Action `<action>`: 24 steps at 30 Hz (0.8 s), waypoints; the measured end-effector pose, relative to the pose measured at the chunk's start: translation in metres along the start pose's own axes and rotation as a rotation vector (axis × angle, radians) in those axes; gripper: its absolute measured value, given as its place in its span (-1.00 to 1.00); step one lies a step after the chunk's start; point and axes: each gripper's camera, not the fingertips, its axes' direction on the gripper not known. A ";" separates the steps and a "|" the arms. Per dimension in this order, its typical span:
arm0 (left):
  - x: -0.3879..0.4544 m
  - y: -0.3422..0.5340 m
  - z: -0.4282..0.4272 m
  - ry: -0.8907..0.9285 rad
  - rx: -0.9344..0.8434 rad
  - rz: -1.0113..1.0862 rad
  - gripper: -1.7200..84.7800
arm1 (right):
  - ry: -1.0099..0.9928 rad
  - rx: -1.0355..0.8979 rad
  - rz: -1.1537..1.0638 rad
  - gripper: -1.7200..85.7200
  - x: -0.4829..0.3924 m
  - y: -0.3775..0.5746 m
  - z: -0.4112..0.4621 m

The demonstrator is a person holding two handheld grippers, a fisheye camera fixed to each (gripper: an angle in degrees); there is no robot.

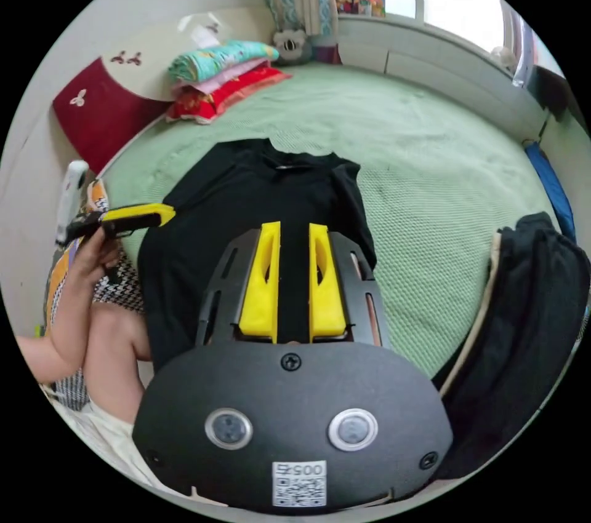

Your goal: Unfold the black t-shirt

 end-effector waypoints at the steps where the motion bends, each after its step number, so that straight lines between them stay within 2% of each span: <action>1: 0.001 -0.003 -0.001 0.015 0.014 0.012 -0.79 | 0.000 -0.017 0.008 -0.84 0.002 -0.009 0.009; 3: 0.002 -0.007 -0.004 -0.043 0.078 0.021 -0.79 | 0.067 -0.054 0.063 -0.86 0.016 -0.043 0.033; 6: -0.004 -0.022 0.001 -0.107 0.062 -0.010 -0.80 | 0.255 -0.038 0.228 -0.88 0.051 -0.076 0.033; 8: -0.006 -0.030 0.003 -0.130 0.072 -0.006 -0.80 | 0.308 -0.008 0.289 -0.85 0.066 -0.086 0.021; 11: -0.007 -0.036 0.005 -0.141 0.069 -0.009 -0.80 | 0.226 0.013 0.225 -0.81 0.058 -0.089 0.008; 16: -0.010 -0.042 0.010 -0.125 0.080 -0.028 -0.79 | 0.121 -0.117 0.028 -0.74 0.017 -0.071 0.042; 18: -0.009 -0.044 0.013 -0.101 0.076 -0.031 -0.79 | 0.161 -0.197 0.045 -0.75 0.011 -0.067 0.070; 24: -0.006 -0.052 0.021 -0.095 0.066 -0.014 -0.79 | 0.212 -0.031 0.175 -0.96 0.026 -0.084 0.034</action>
